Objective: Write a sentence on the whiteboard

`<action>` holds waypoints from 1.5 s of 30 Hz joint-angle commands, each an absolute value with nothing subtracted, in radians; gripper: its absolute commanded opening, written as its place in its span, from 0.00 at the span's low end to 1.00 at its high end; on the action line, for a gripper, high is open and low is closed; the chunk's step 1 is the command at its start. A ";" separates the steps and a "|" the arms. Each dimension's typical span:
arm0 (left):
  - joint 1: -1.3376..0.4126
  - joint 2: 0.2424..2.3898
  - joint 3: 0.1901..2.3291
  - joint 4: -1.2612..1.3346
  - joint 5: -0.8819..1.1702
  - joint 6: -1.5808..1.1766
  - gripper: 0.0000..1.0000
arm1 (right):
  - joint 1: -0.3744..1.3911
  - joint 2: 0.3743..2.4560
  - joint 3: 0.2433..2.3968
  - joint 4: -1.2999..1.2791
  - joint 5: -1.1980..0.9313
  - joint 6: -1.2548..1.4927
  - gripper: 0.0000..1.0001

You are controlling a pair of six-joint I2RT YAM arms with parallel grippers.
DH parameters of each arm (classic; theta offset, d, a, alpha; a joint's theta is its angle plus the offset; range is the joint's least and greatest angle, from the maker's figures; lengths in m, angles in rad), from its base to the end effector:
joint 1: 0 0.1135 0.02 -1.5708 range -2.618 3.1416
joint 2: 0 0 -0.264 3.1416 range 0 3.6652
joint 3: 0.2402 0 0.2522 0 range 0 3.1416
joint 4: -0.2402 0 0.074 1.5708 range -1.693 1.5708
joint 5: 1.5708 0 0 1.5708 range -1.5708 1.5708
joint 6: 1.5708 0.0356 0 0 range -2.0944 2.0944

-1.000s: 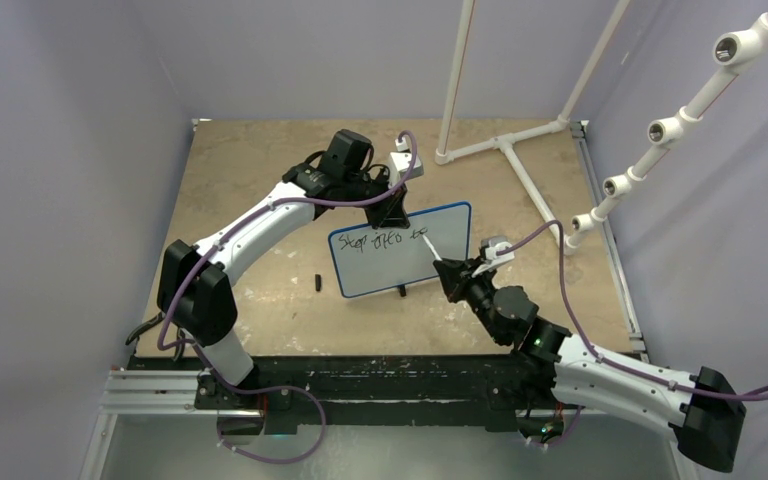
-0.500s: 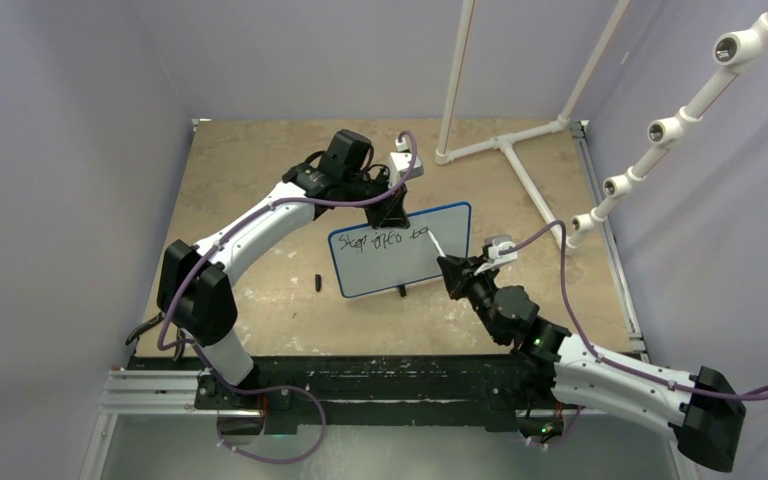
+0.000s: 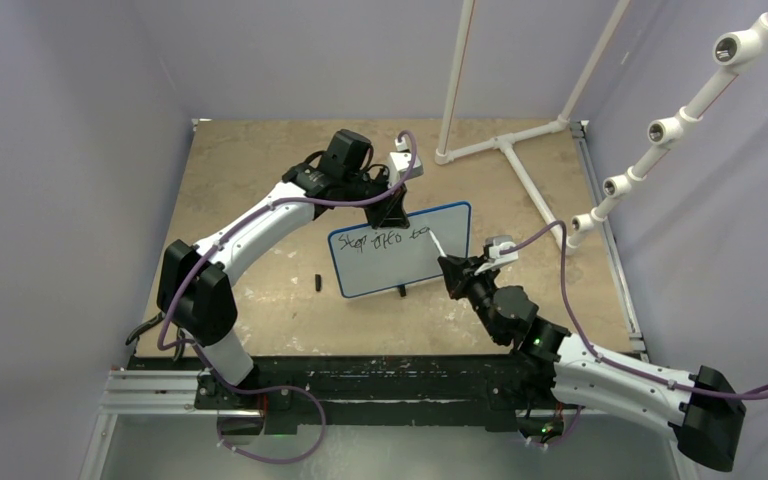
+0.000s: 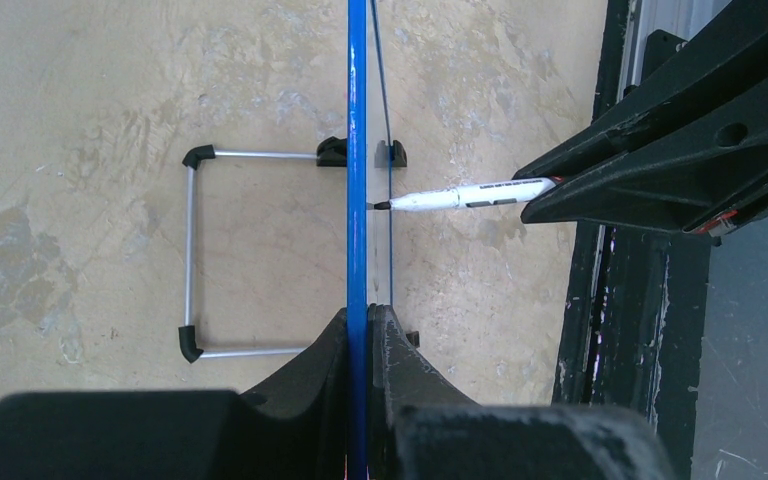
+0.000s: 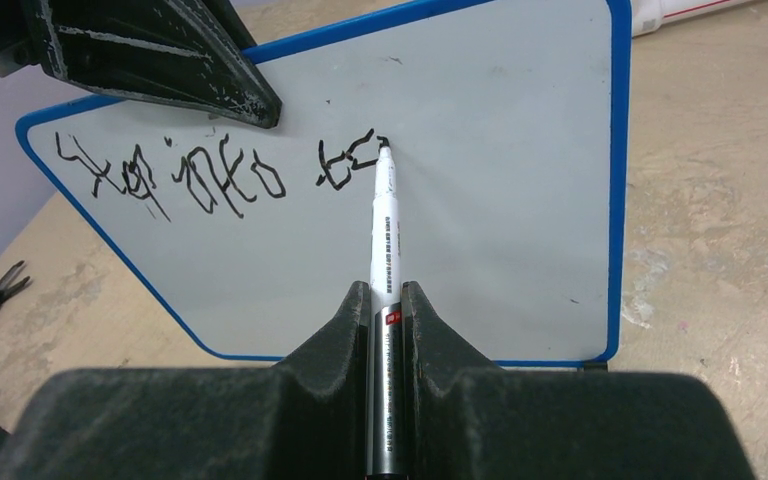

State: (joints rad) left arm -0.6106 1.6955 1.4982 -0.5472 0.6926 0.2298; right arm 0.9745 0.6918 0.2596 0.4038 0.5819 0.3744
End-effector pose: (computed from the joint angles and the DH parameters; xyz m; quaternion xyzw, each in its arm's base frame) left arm 0.2978 -0.2361 0.3176 0.4759 0.7310 -0.3767 0.3120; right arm 0.1105 0.1280 0.2308 -0.0120 0.7153 0.2563 0.6500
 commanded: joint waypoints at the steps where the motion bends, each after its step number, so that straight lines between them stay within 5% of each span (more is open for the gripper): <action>1: -0.610 1.689 1.468 -0.635 0.699 0.266 0.00 | 0.973 0.705 0.289 0.410 0.594 0.383 0.00; 45: -0.611 1.691 1.463 -0.595 0.711 0.252 0.00 | 0.971 0.571 0.271 0.374 0.534 0.313 0.00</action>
